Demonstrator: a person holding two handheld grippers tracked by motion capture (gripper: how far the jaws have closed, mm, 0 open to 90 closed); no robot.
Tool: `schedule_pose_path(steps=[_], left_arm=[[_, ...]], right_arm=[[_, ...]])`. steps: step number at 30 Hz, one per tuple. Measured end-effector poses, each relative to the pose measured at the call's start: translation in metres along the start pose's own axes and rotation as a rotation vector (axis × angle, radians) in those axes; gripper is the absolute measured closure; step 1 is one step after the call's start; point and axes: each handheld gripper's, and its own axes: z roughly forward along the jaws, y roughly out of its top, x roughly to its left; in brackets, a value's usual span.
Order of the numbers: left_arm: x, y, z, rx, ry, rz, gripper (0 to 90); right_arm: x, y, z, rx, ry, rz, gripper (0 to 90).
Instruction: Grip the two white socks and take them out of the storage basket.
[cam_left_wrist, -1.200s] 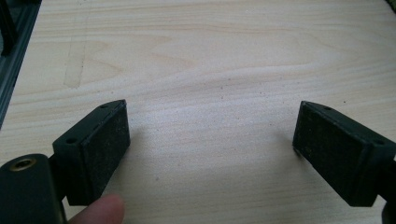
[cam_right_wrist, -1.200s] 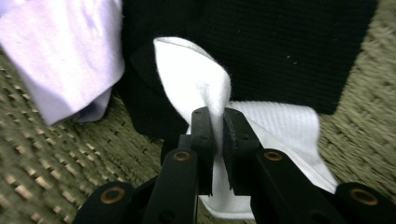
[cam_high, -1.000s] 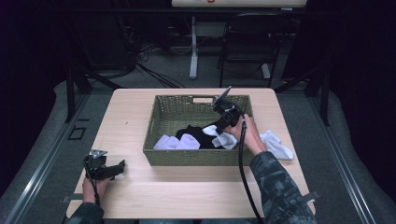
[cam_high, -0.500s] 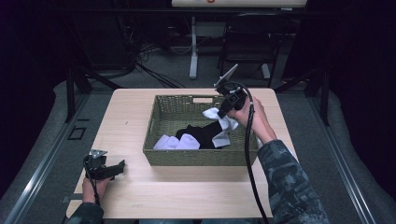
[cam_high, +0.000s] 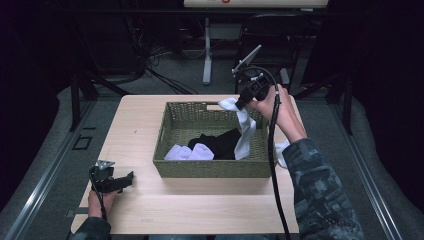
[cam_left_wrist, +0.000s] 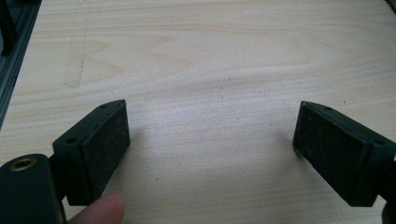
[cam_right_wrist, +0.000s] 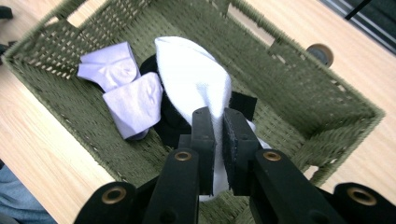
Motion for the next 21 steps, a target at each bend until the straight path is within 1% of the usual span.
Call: schedule_pose_path(steps=[3,5,6,9,10,11,15,21], left_arm=[[0.000,0.000,0.000,0.000,0.000,0.000,10.7],[0.000,0.000,0.000,0.000,0.000,0.000,10.7],[0.000,0.000,0.000,0.000,0.000,0.000,10.7],[0.000,0.000,0.000,0.000,0.000,0.000,10.7],[0.000,0.000,0.000,0.000,0.000,0.000,10.7],[0.000,0.000,0.000,0.000,0.000,0.000,10.7],[0.000,0.000,0.000,0.000,0.000,0.000,10.7],[0.000,0.000,0.000,0.000,0.000,0.000,10.7]], right_arm=[[0.000,0.003,-0.009,-0.023,-0.006,-0.001,84.0],[-0.001,0.005,-0.017,-0.017,-0.013,-0.014,84.0],[0.000,0.006,-0.019,-0.030,-0.014,-0.006,84.0],[0.000,0.008,-0.030,-0.035,-0.022,-0.016,84.0],[0.000,0.009,-0.033,-0.029,-0.029,-0.020,84.0],[0.000,0.010,-0.037,-0.042,-0.031,-0.015,84.0],[-0.002,0.012,-0.049,-0.054,-0.038,-0.013,83.9],[-0.006,0.012,-0.072,-0.081,-0.061,-0.003,84.0]])
